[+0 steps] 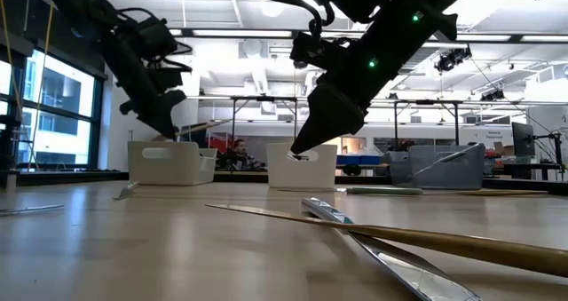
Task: Sort silverware by color (type)
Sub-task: Put the top left gold table knife into the gray bin, then put the bottom right blue table knife into the white bin
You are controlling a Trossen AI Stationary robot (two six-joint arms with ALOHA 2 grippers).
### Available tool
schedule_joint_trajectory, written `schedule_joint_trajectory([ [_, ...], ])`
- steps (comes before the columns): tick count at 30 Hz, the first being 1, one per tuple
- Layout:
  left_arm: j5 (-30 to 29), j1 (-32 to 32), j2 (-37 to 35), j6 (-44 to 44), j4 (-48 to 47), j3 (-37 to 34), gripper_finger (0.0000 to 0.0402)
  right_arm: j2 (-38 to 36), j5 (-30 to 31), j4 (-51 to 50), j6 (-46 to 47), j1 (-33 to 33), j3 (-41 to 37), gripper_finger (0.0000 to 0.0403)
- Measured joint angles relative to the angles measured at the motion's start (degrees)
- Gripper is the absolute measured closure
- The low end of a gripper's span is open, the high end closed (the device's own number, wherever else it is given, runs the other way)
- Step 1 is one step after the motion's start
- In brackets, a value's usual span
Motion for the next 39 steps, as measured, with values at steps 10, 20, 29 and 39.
schedule_joint_trajectory([
  [10, -1.3, 0.5, 0.0, -3.1, 7.4, -6.4, 0.0401, 0.0, 0.0, 0.1, 0.0, 0.0, 0.0, 0.0290],
  [20, -1.5, 0.8, 0.0, -3.5, 11.7, -10.5, 0.0401, -0.1, 0.0, 0.1, -0.4, 0.0, 0.0, 0.0290],
  [29, -1.6, 0.8, 0.0, -3.8, 12.6, -10.9, 0.0397, -0.1, 0.0, 0.1, -0.5, -0.1, 0.0, 0.0290],
  [39, -1.6, 0.8, 0.0, -2.9, 13.0, -9.6, 0.0362, -0.1, 0.0, 0.0, -0.5, -0.1, 0.0, 0.0290],
])
